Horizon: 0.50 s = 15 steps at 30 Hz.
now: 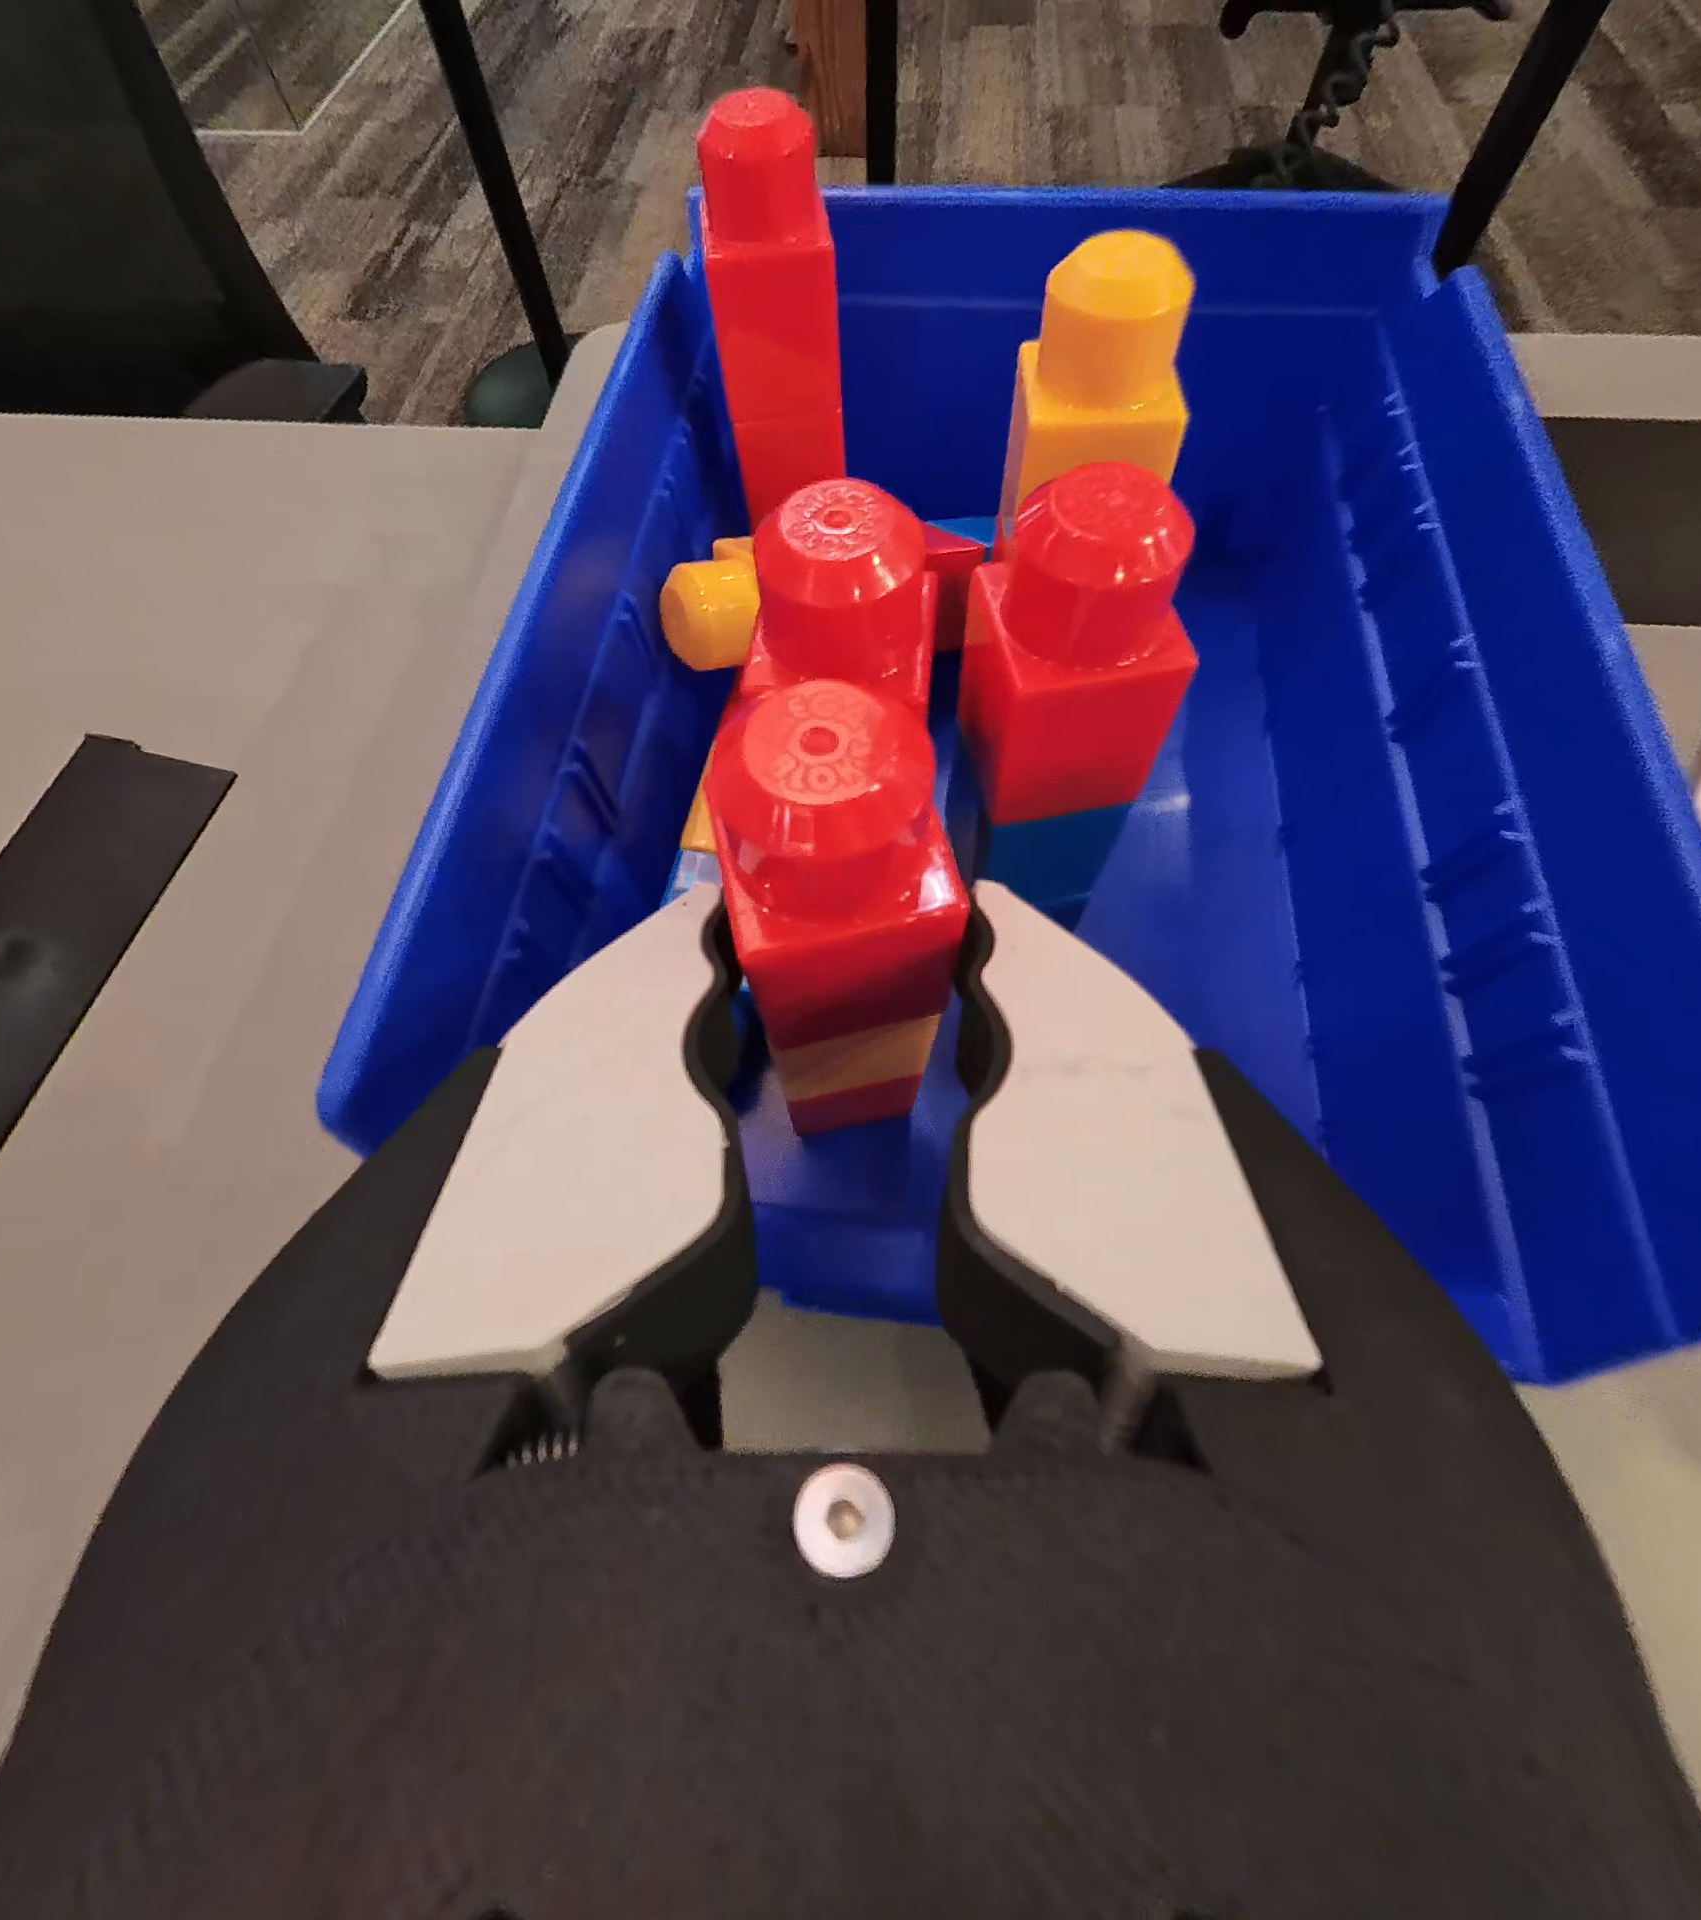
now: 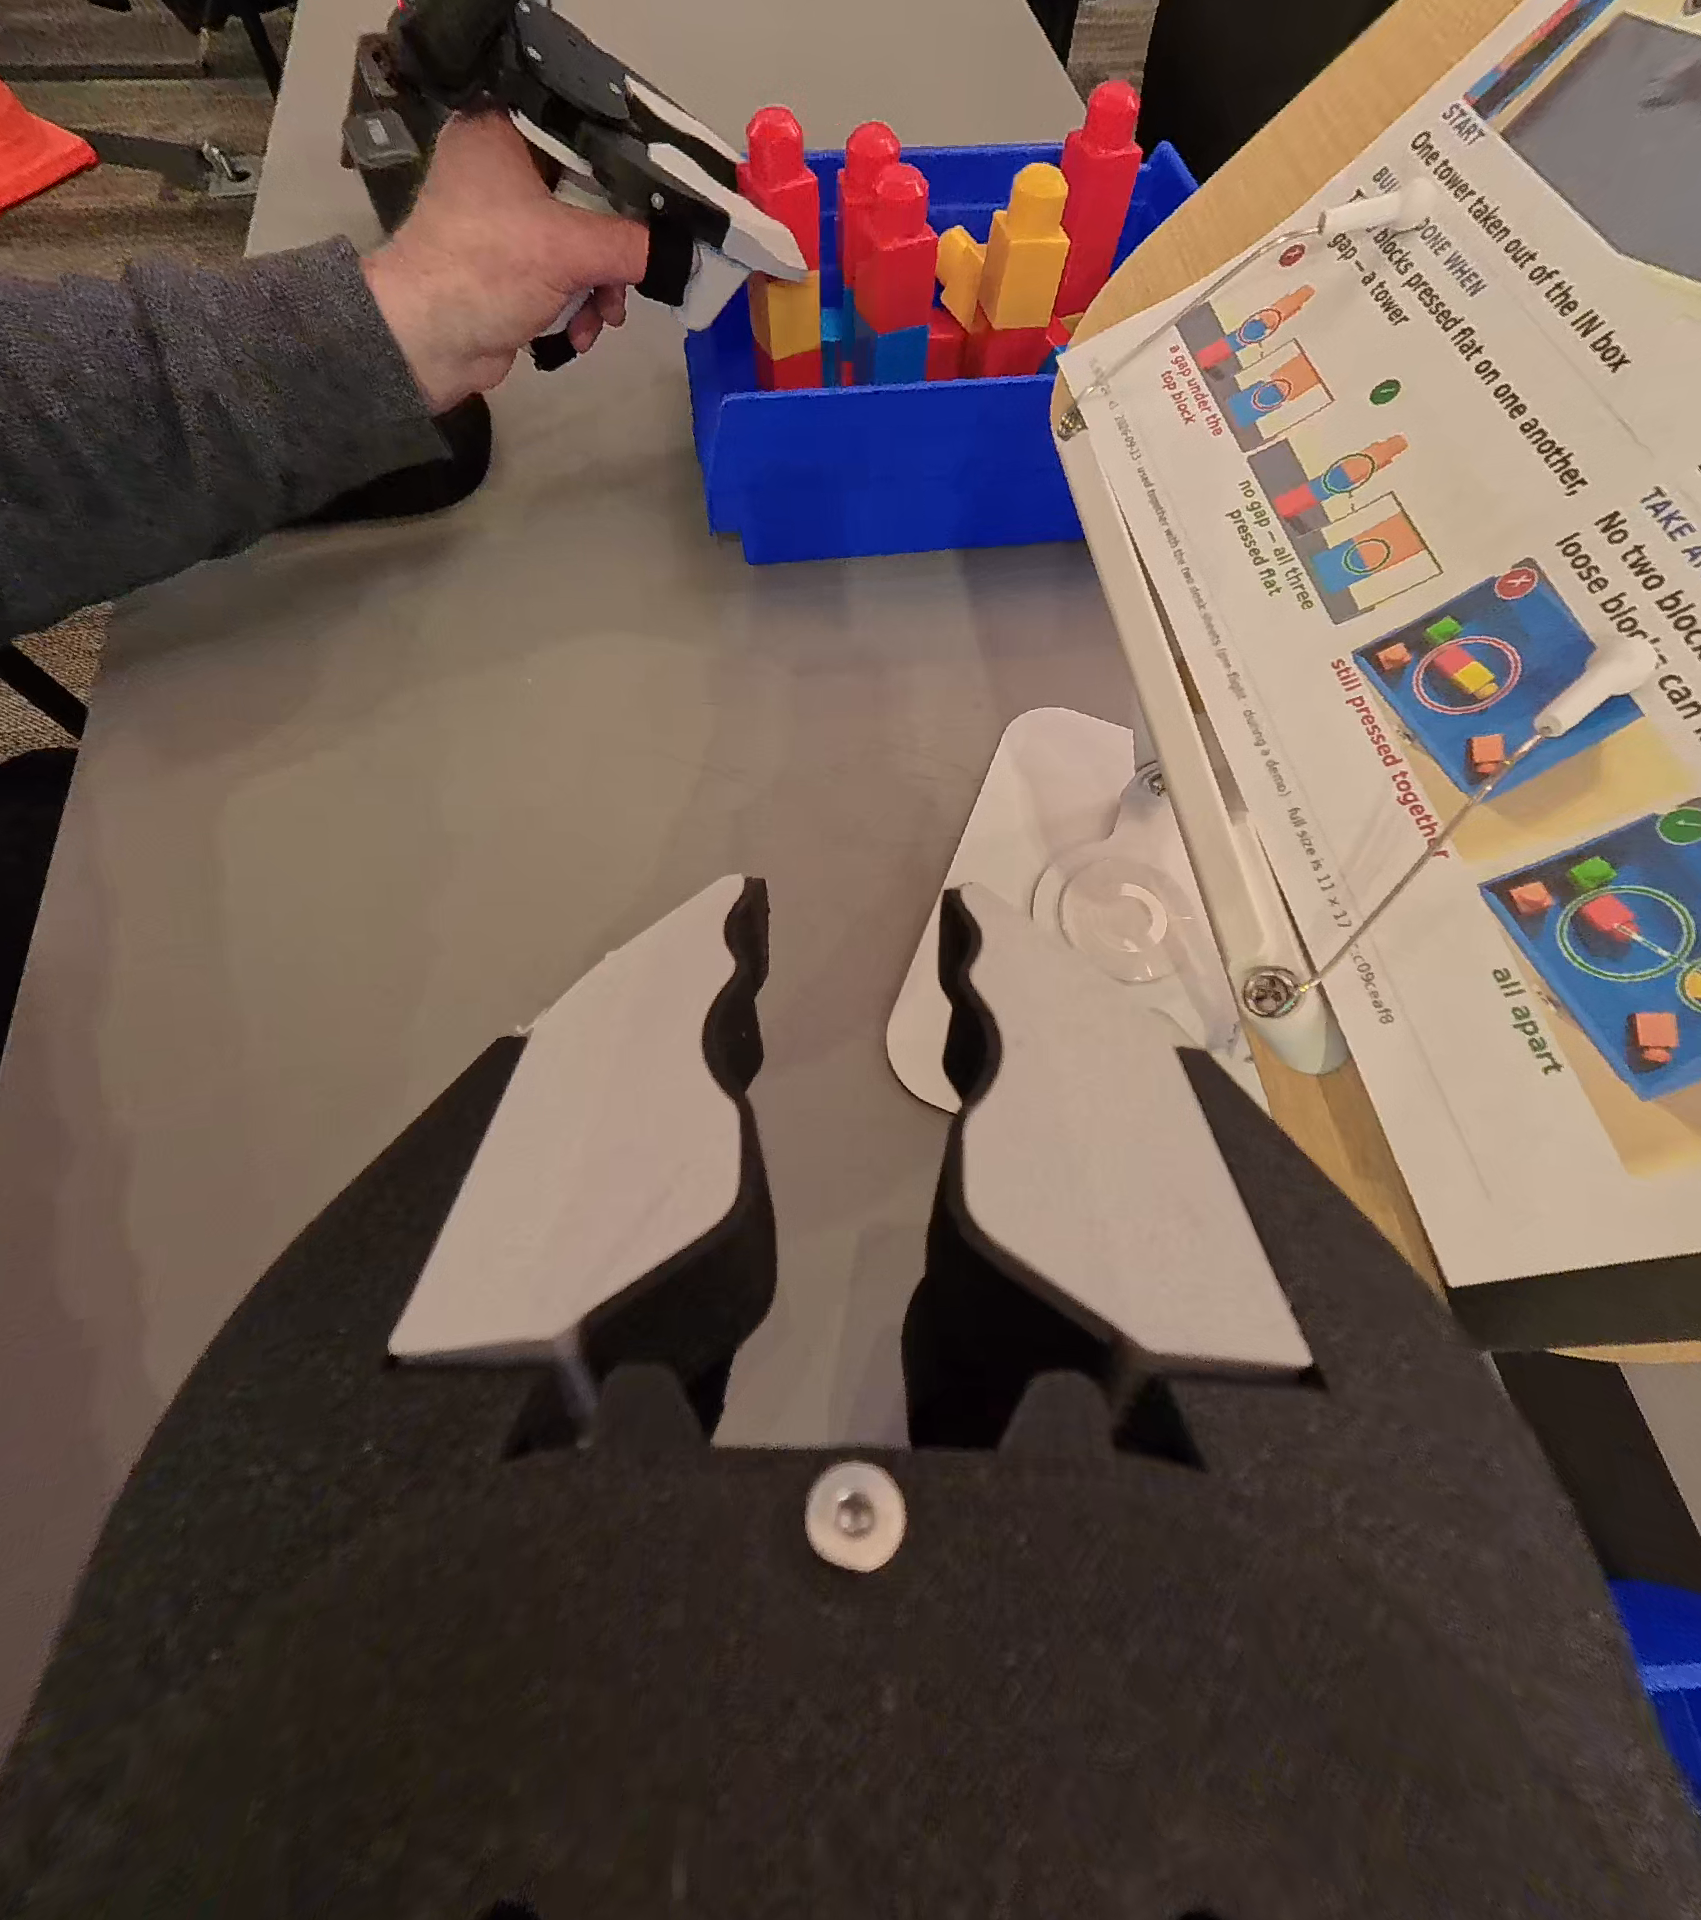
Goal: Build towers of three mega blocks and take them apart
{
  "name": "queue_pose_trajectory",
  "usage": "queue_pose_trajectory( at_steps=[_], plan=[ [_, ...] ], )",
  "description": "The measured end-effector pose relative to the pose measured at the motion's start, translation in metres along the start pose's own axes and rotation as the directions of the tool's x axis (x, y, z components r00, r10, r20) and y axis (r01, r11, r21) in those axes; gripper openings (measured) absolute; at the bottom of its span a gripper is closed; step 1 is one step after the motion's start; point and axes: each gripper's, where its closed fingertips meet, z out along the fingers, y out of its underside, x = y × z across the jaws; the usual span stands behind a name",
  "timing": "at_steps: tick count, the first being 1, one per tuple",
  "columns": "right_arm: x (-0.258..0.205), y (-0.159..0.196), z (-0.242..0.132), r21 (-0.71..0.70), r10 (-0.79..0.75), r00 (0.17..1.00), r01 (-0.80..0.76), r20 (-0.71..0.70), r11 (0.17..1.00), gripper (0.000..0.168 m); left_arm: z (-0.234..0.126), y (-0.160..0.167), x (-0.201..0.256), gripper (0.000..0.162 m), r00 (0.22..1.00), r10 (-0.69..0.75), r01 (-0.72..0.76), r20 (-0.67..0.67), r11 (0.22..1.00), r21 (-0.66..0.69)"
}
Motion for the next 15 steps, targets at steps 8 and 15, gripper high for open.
queue_pose_trajectory(
  at_steps=[8, 15],
  plan=[
    [-0.024, -0.029, 0.000, 0.140, -0.079, 0.995, 0.070, 0.058, 0.988, 0.035, -0.083, -0.037, 0.068, 0.039, 0.931, 0.191, -0.164, -0.312, 0.980, 0.110],
    [-0.070, -0.064, 0.013, 0.325, -0.152, 0.969, 0.083, 0.193, 0.942, 0.044, -0.164, -0.027, 0.224, 0.038, 0.569, 0.475, -0.455, -0.671, 0.862, 0.224]
  ],
)
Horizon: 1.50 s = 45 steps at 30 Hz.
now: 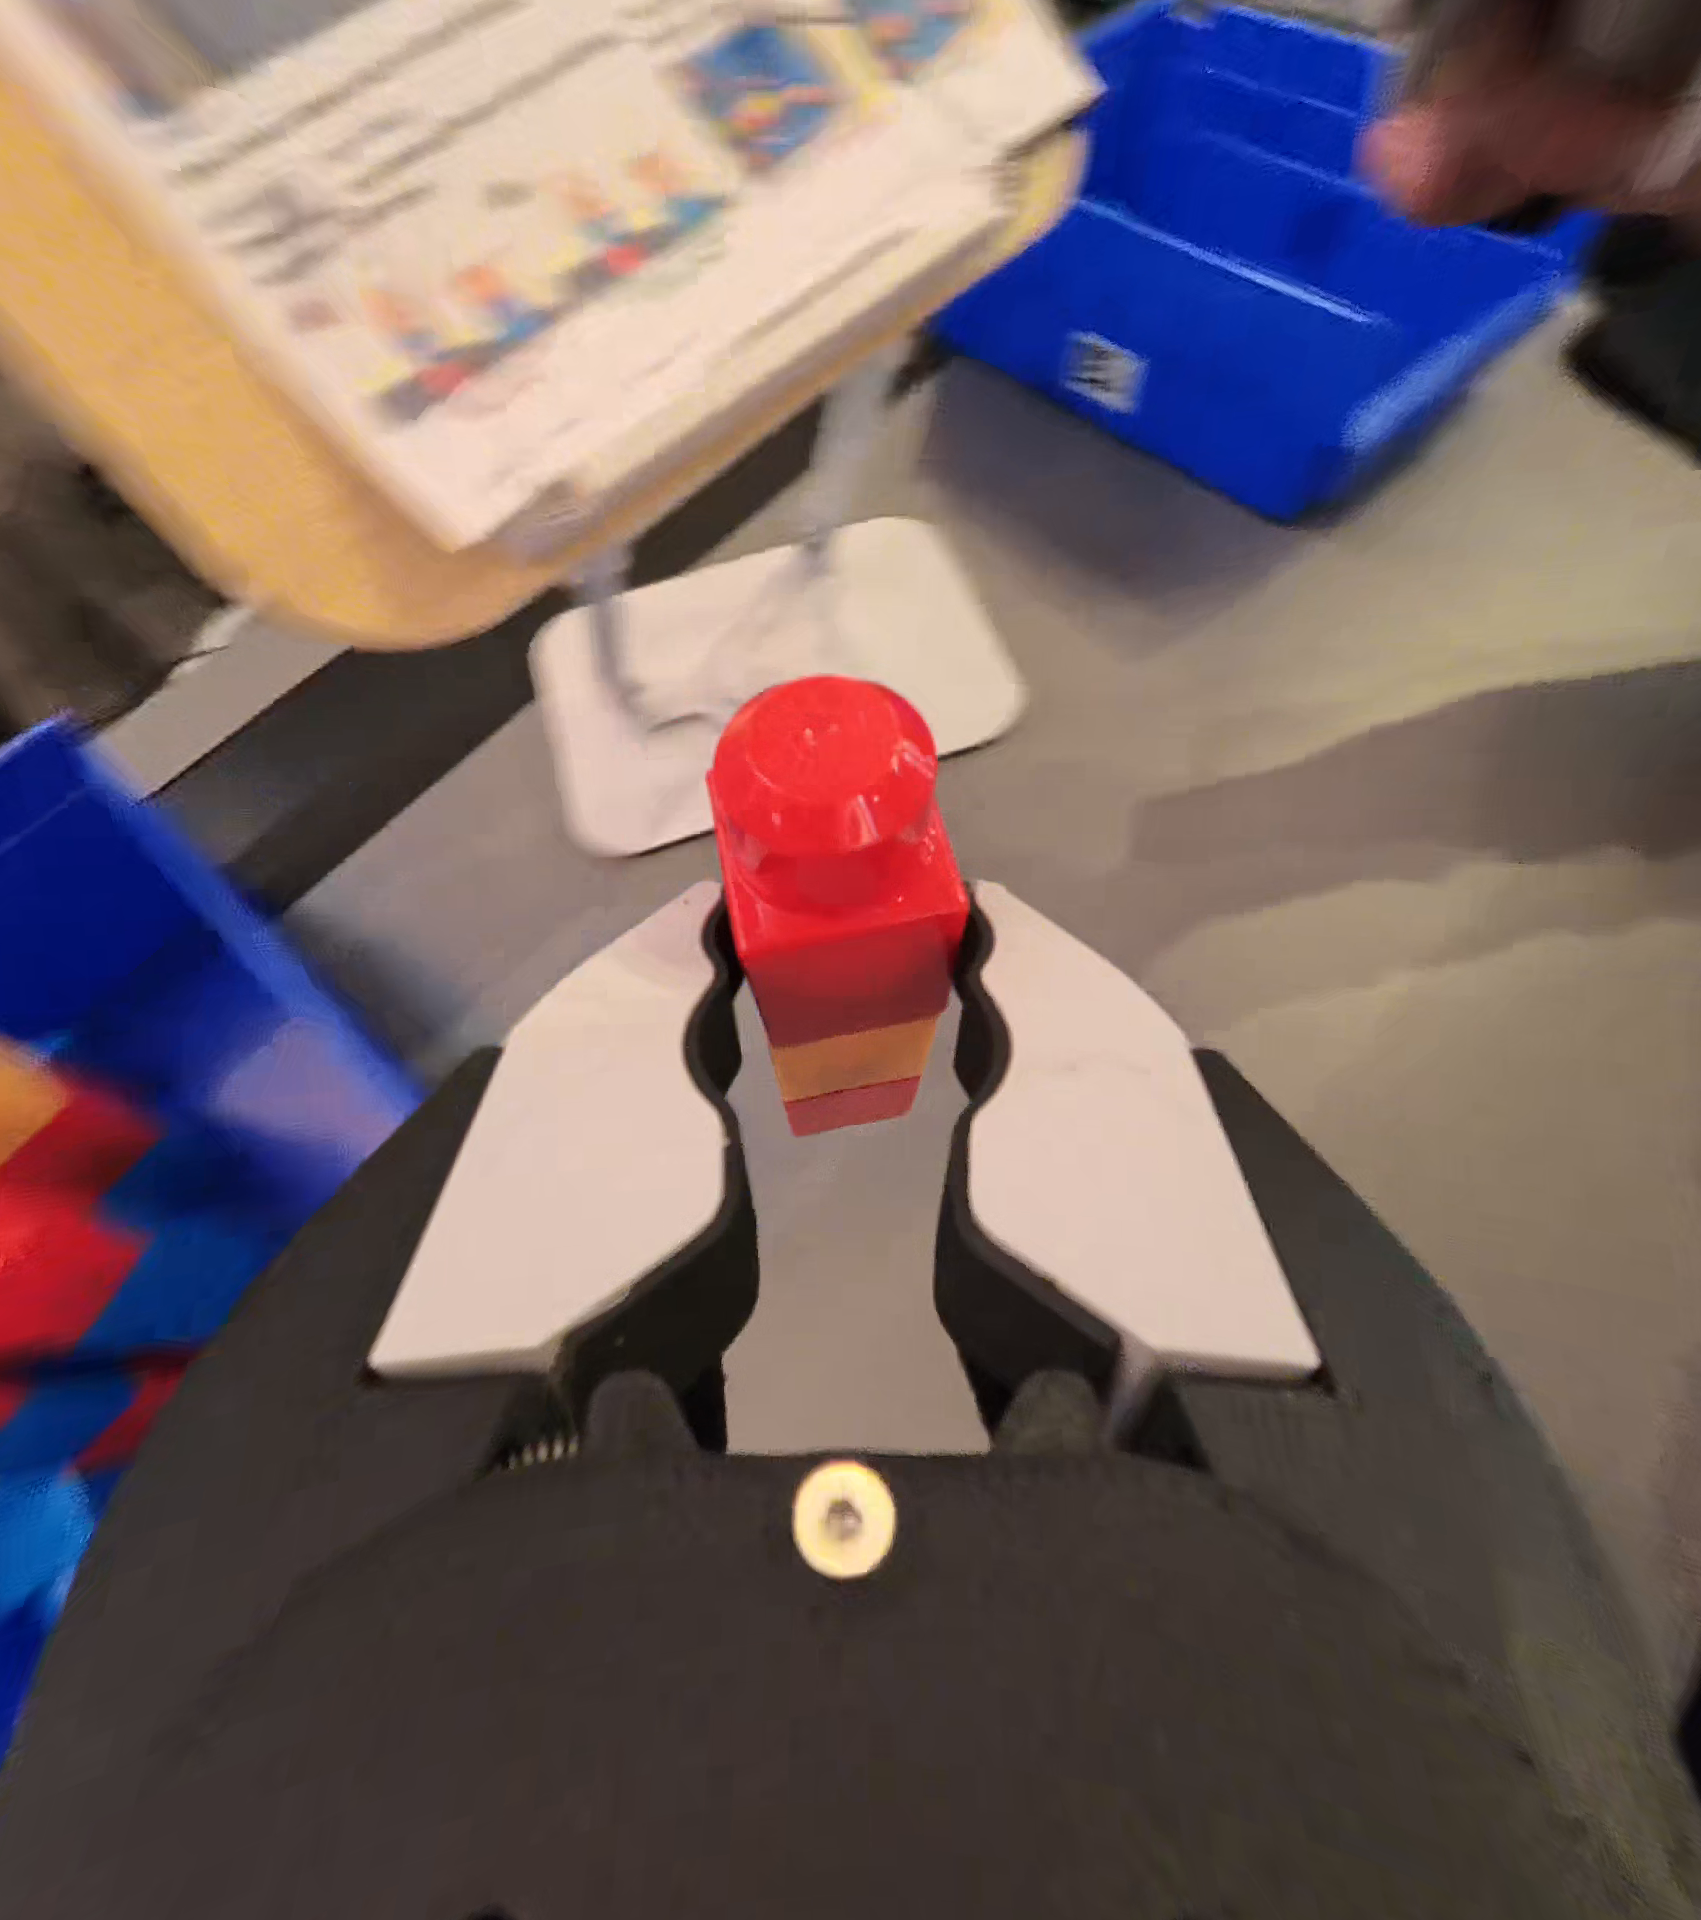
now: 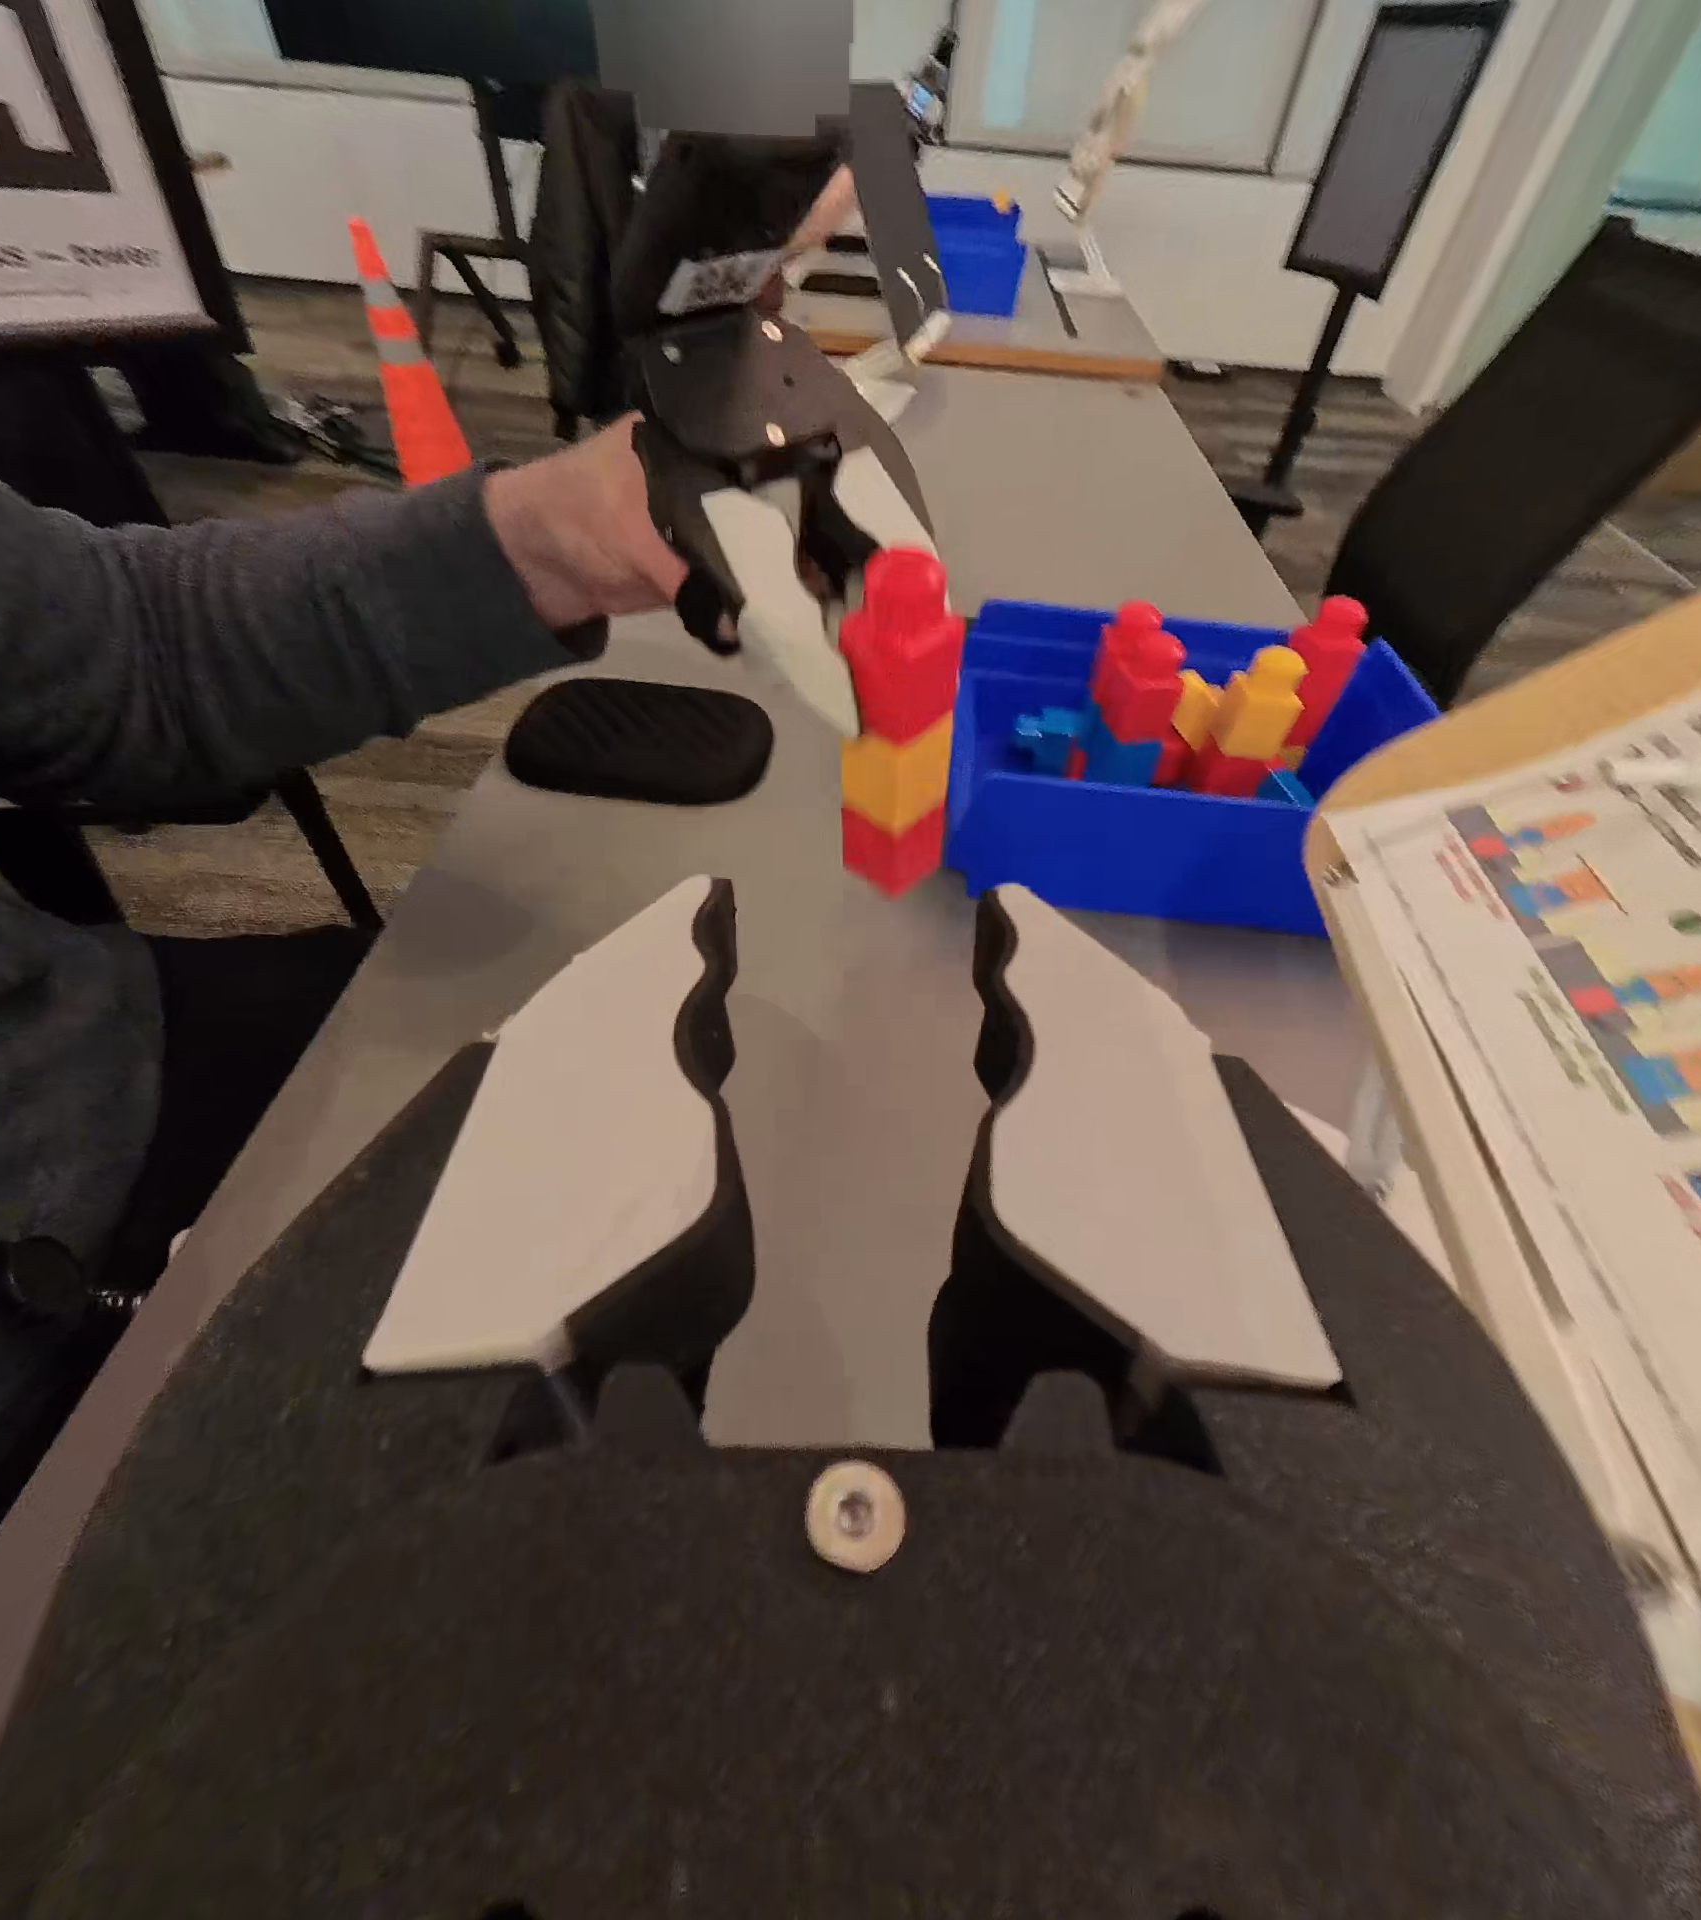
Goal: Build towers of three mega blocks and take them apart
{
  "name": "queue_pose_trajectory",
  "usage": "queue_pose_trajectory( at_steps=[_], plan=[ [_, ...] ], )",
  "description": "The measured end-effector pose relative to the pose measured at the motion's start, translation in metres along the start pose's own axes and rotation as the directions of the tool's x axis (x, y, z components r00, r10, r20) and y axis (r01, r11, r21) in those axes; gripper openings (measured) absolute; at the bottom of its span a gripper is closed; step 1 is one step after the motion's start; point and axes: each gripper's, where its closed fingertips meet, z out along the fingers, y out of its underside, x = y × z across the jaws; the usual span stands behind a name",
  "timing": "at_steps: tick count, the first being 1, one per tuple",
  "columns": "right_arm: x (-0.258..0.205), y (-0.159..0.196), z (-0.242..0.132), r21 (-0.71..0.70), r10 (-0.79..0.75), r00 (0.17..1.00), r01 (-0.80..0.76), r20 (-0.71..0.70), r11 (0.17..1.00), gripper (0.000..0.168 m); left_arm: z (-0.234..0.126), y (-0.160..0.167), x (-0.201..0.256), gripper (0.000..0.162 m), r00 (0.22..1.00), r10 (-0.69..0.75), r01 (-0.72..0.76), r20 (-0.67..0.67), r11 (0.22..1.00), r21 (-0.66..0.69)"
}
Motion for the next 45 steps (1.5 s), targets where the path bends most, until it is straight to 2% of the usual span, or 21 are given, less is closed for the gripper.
queue_pose_trajectory(
  at_steps=[4, 6, 16, 18, 23, 29, 34, 37, 38, 43, 44, 45],
  plan=[
    [-0.020, -0.002, 0.021, 0.030, -0.033, 0.996, 0.031, 0.078, 0.999, 0.048, 0.034, -0.023, 0.071, 0.038, 0.966, 0.138, -0.147, -0.217, 0.989, -0.024],
    [-0.028, 0.002, 0.029, 0.020, -0.043, 0.992, 0.040, 0.120, 0.999, 0.049, 0.045, -0.032, 0.092, 0.038, 0.946, 0.179, -0.191, -0.270, 0.981, -0.020],
    [-0.048, 0.013, 0.039, -0.016, -0.063, 0.971, 0.068, 0.231, 0.998, 0.038, 0.059, -0.051, 0.134, 0.038, 0.882, 0.240, -0.270, -0.406, 0.963, -0.017],
    [-0.049, 0.013, 0.038, -0.014, -0.073, 0.970, 0.079, 0.233, 0.997, 0.032, 0.059, -0.051, 0.136, 0.038, 0.877, 0.248, -0.279, -0.411, 0.960, -0.017],
    [-0.050, 0.009, 0.036, -0.004, -0.086, 0.969, 0.089, 0.233, 0.996, 0.031, 0.057, -0.055, 0.139, 0.038, 0.873, 0.247, -0.271, -0.420, 0.963, 0.004],
    [-0.044, -0.002, 0.030, 0.055, -0.078, 0.978, 0.069, 0.196, 0.996, 0.030, 0.054, -0.066, 0.134, 0.037, 0.887, 0.208, -0.197, -0.412, 0.978, 0.070],
    [-0.040, -0.011, 0.027, 0.104, -0.079, 0.983, 0.062, 0.168, 0.993, 0.030, 0.061, -0.058, 0.130, 0.054, 0.897, 0.177, -0.165, -0.405, 0.984, 0.064],
    [-0.039, -0.017, 0.024, 0.147, -0.067, 0.983, 0.041, 0.172, 0.988, 0.030, 0.065, -0.058, 0.131, 0.050, 0.900, 0.155, -0.132, -0.408, 0.988, 0.082],
    [-0.038, -0.019, 0.023, 0.159, -0.064, 0.983, 0.036, 0.171, 0.987, 0.030, 0.067, -0.057, 0.132, 0.038, 0.899, 0.158, -0.133, -0.408, 0.987, 0.087],
    [-0.035, -0.017, 0.022, 0.160, -0.043, 0.984, 0.015, 0.173, 0.987, 0.030, 0.070, -0.058, 0.132, 0.037, 0.901, 0.146, -0.116, -0.408, 0.988, 0.098],
    [-0.035, -0.015, 0.022, 0.141, -0.032, 0.983, 0.007, 0.182, 0.990, 0.031, 0.071, -0.056, 0.131, 0.036, 0.902, 0.148, -0.126, -0.405, 0.989, 0.082],
    [-0.035, -0.011, 0.022, 0.109, -0.026, 0.982, 0.006, 0.187, 0.994, 0.040, 0.073, -0.055, 0.130, 0.036, 0.906, 0.153, -0.136, -0.394, 0.988, 0.071]
  ],
)
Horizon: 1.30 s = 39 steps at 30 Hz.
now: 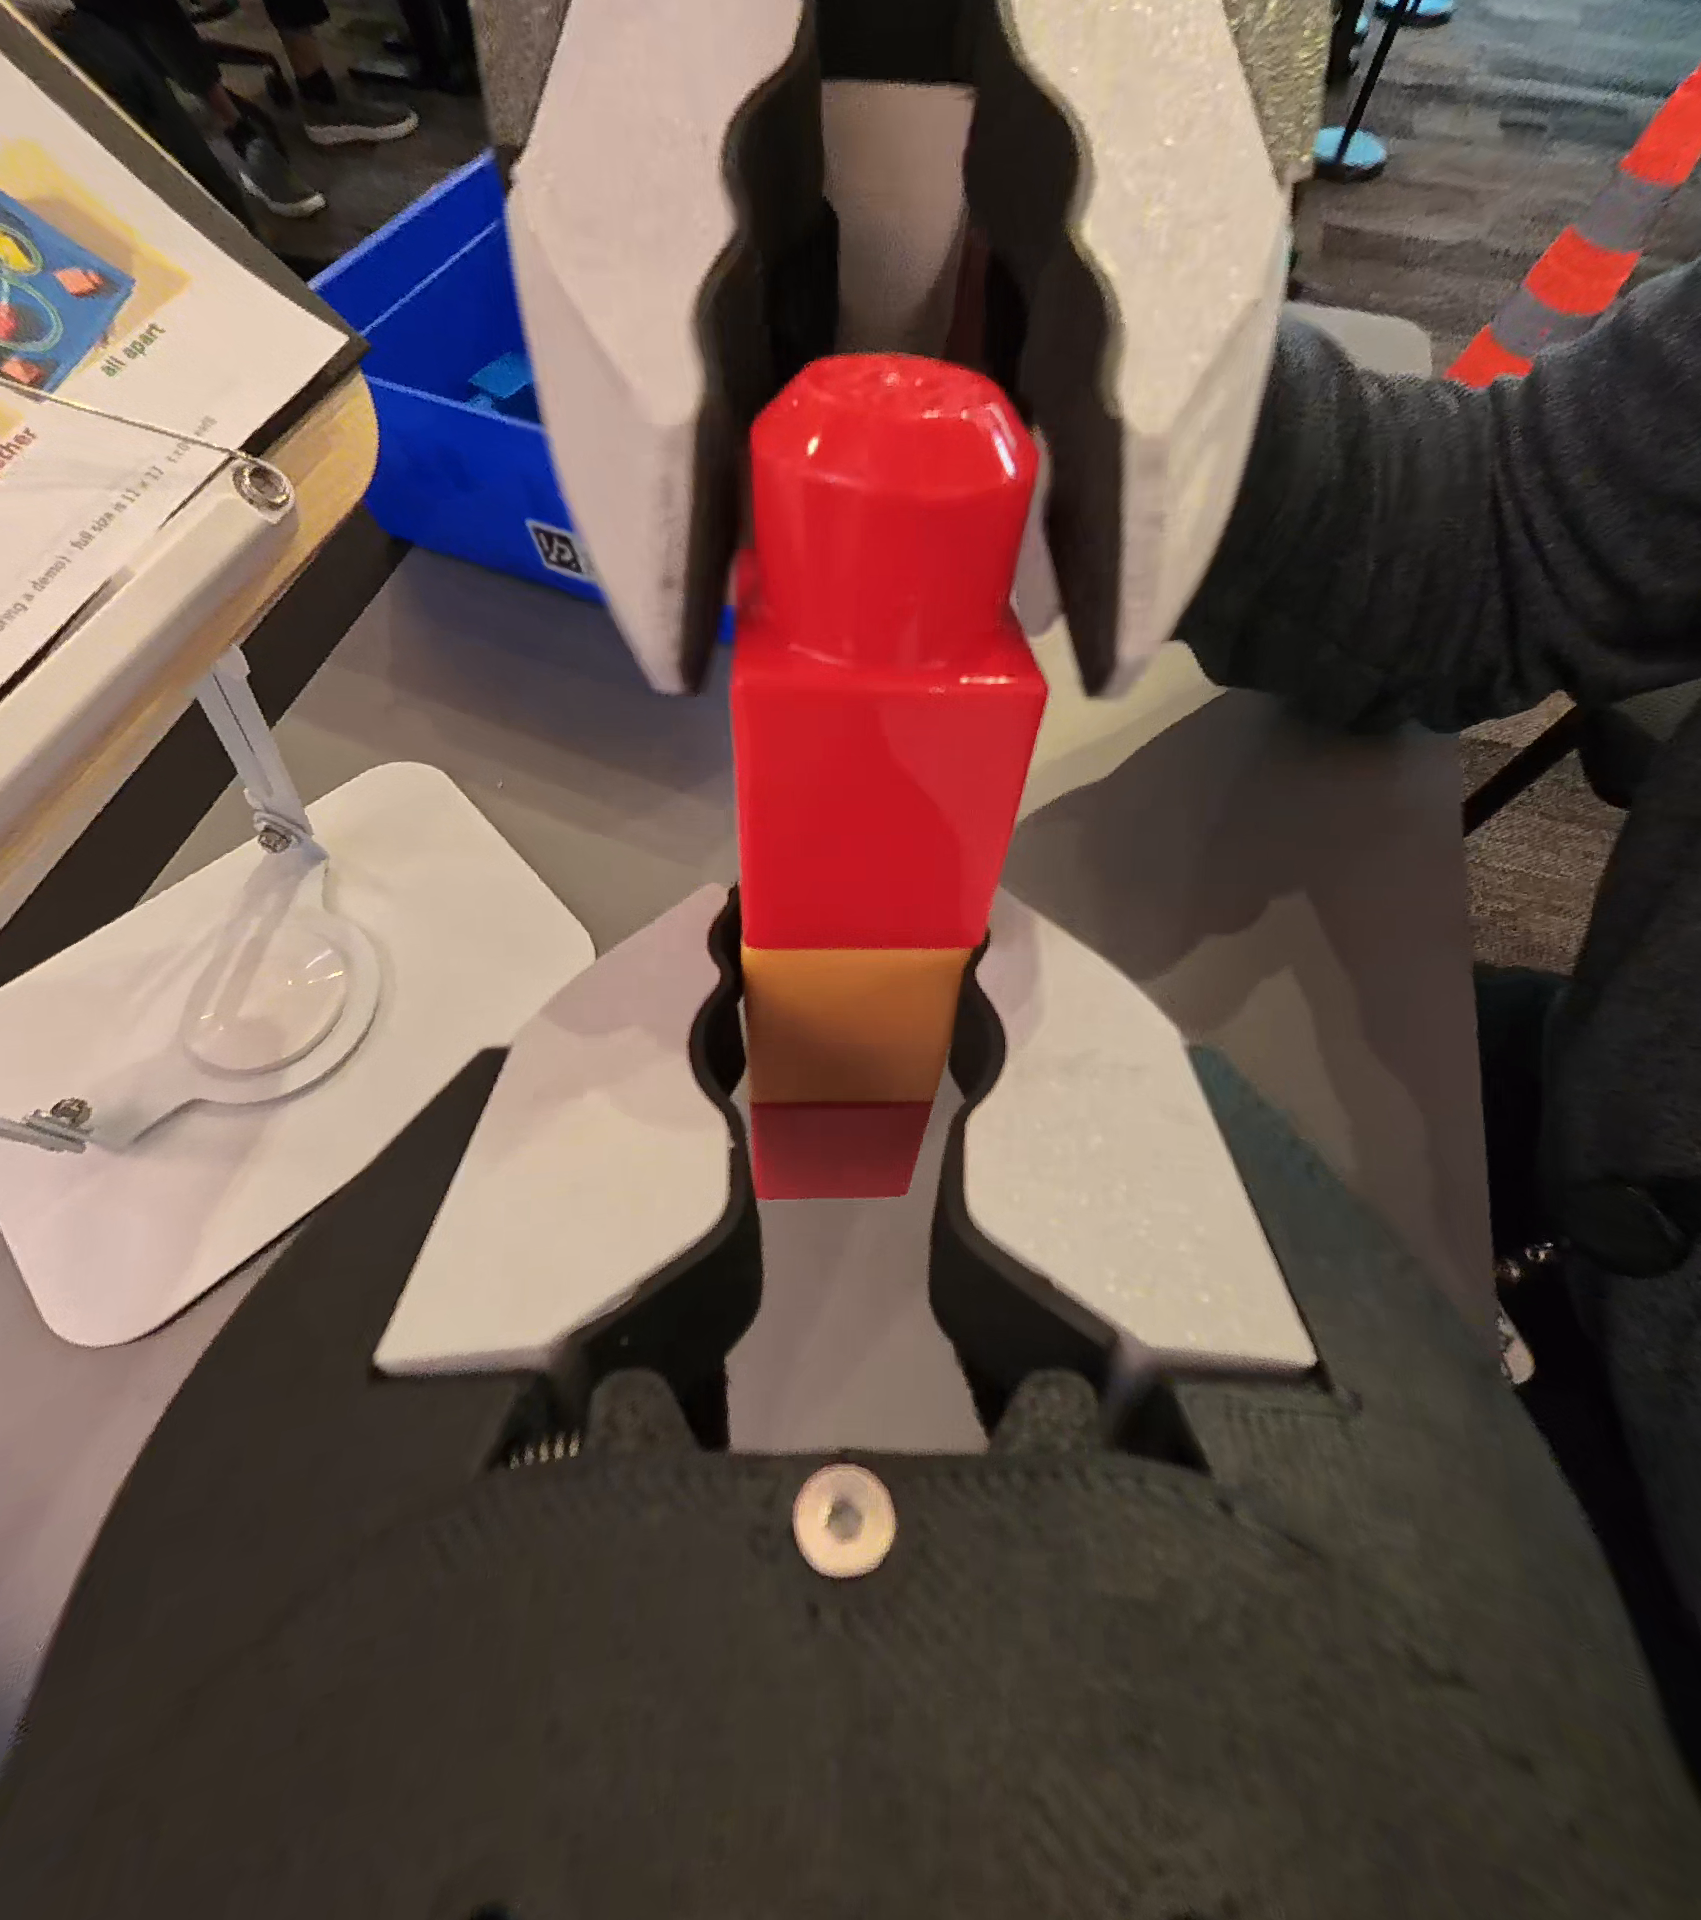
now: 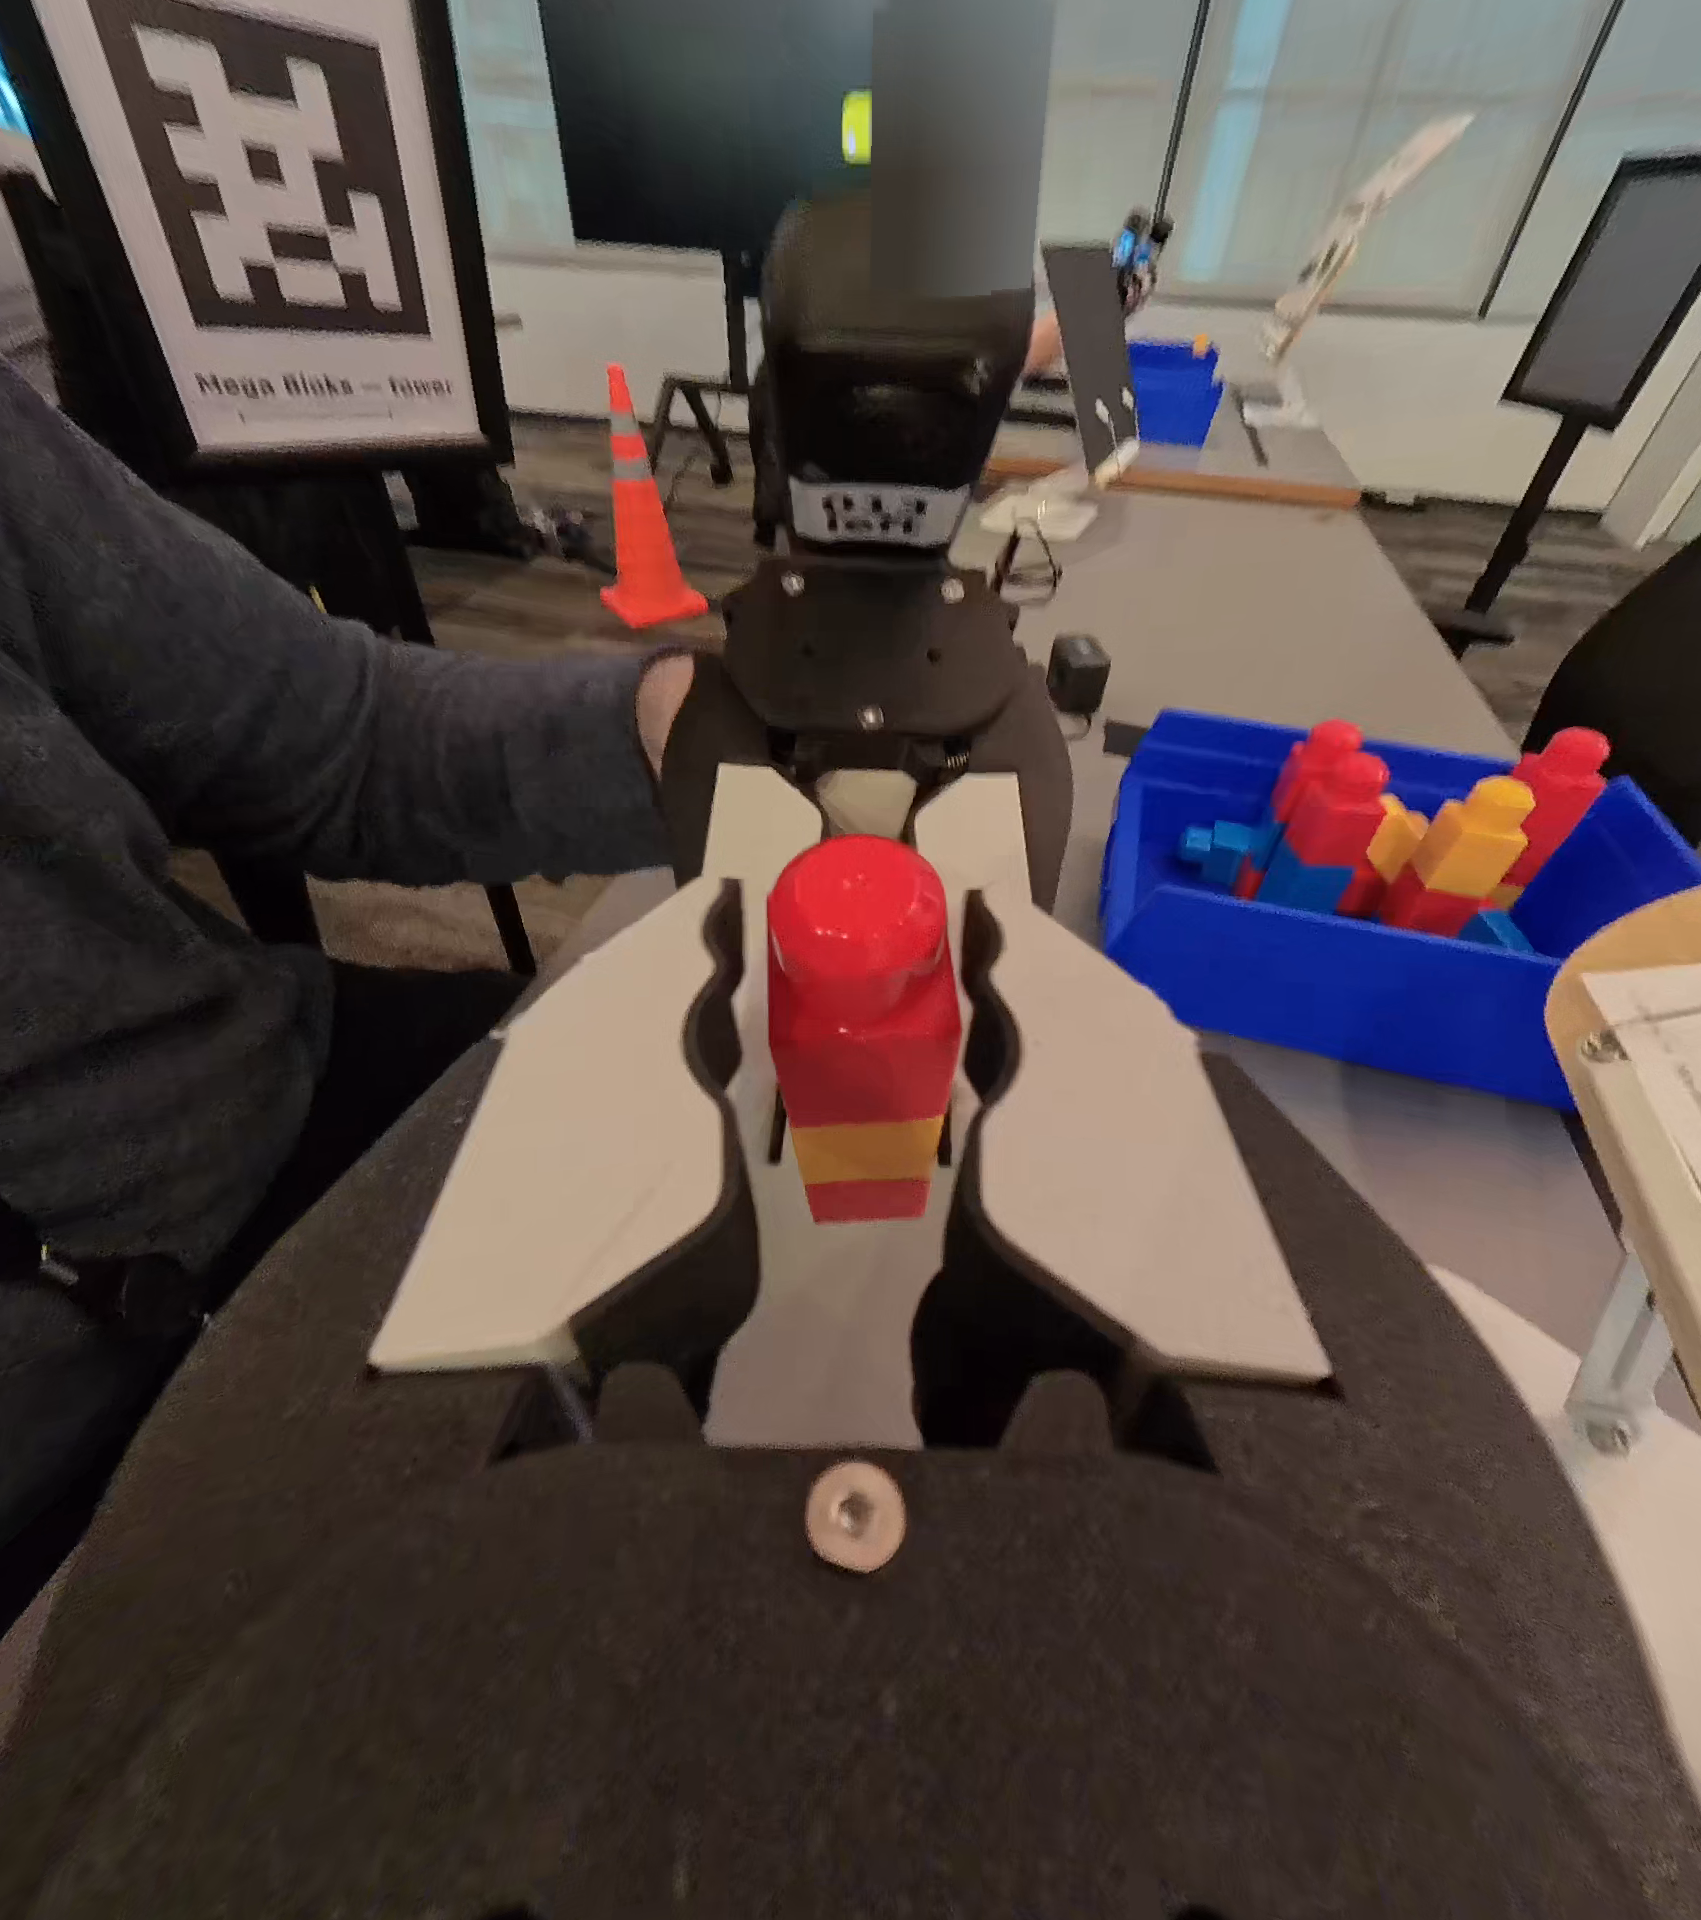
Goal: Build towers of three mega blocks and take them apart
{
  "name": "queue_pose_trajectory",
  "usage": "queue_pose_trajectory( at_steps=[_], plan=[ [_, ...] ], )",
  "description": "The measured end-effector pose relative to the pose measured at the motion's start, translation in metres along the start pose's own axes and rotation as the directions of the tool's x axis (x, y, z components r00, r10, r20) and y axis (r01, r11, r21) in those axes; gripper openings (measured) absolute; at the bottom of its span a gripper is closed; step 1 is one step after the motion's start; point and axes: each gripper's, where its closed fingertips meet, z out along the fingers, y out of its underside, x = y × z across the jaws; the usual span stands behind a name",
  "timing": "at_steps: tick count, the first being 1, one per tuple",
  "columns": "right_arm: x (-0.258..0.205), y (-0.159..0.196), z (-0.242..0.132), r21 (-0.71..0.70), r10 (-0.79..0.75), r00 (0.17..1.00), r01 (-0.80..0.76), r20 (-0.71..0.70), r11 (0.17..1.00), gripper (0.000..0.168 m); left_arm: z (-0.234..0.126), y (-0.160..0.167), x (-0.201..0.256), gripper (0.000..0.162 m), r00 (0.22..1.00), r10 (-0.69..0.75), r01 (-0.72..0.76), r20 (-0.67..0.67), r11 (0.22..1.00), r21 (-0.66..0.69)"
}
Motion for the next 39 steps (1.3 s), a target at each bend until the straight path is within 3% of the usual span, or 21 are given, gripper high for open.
queue_pose_trajectory(
  at_steps=[2, 5, 8, 10, 13, 15, 18, 22, 24, 28, 30, 33, 35, 39],
  plan=[
    [0.002, 0.010, 0.000, -0.076, -0.013, 1.000, 0.011, -0.018, 0.997, 0.047, 0.001, 0.001, 0.003, 0.036, 1.000, -0.002, 0.002, -0.017, 1.000, -0.015],
    [-0.003, 0.017, 0.001, -0.137, -0.063, 0.998, 0.062, -0.005, 0.989, 0.036, 0.003, 0.001, 0.005, 0.036, 1.000, 0.016, -0.017, -0.013, 0.999, -0.037],
    [-0.002, 0.017, 0.000, -0.164, -0.084, 0.996, 0.079, -0.020, 0.983, 0.036, 0.004, 0.000, 0.004, 0.036, 1.000, 0.013, -0.013, -0.008, 0.999, -0.031],
    [-0.001, 0.013, -0.002, -0.150, -0.080, 0.996, 0.075, -0.030, 0.986, 0.036, 0.005, -0.003, 0.005, 0.037, 1.000, 0.004, -0.004, -0.014, 1.000, -0.009],
    [0.000, -0.018, -0.019, 0.020, -0.036, 0.998, 0.037, -0.046, 0.999, 0.036, 0.012, 0.022, -0.001, 0.037, 0.998, 0.039, -0.033, 0.040, 0.989, -0.143],
    [0.010, -0.022, -0.037, -0.001, -0.067, 0.989, 0.067, -0.132, 0.998, 0.036, 0.015, 0.018, 0.011, 0.036, 0.999, -0.011, 0.009, -0.030, 0.997, -0.077],
    [0.036, -0.022, -0.078, -0.026, -0.054, 0.955, 0.049, -0.293, 0.998, 0.036, 0.013, 0.021, 0.004, 0.036, 1.000, 0.011, -0.009, 0.027, 0.995, -0.098],
    [0.091, 0.020, -0.161, -0.172, -0.018, 0.809, -0.103, -0.588, 0.980, 0.036, 0.012, 0.016, 0.001, 0.036, 1.000, -0.009, 0.011, 0.023, 0.998, -0.069],
    [0.112, 0.047, -0.207, -0.174, 0.040, 0.716, -0.222, -0.697, 0.959, 0.036, 0.014, 0.016, 0.002, 0.036, 1.000, -0.006, 0.008, 0.024, 0.998, -0.070],
    [0.135, 0.108, -0.274, -0.103, 0.190, 0.561, -0.449, -0.806, 0.888, 0.036, 0.021, 0.018, 0.001, 0.036, 1.000, -0.019, 0.020, 0.020, 0.997, -0.068],
    [0.144, 0.132, -0.300, -0.071, 0.216, 0.466, -0.524, -0.858, 0.849, 0.047, 0.025, 0.017, 0.001, 0.036, 1.000, -0.026, 0.027, 0.017, 0.998, -0.056],
    [0.146, 0.137, -0.320, -0.077, 0.169, 0.392, -0.541, -0.904, 0.838, 0.054, 0.028, 0.016, -0.002, 0.036, 0.999, -0.034, 0.035, 0.024, 0.998, -0.048],
    [0.140, 0.112, -0.305, -0.102, 0.135, 0.457, -0.458, -0.879, 0.883, 0.051, 0.028, 0.012, -0.004, 0.036, 0.999, -0.036, 0.037, 0.030, 0.999, -0.032],
    [0.104, 0.053, -0.220, -0.172, 0.061, 0.756, -0.226, -0.652, 0.959, 0.047, 0.026, 0.001, -0.005, 0.037, 0.999, -0.042, 0.042, 0.023, 0.999, 0.008]
  ],
)
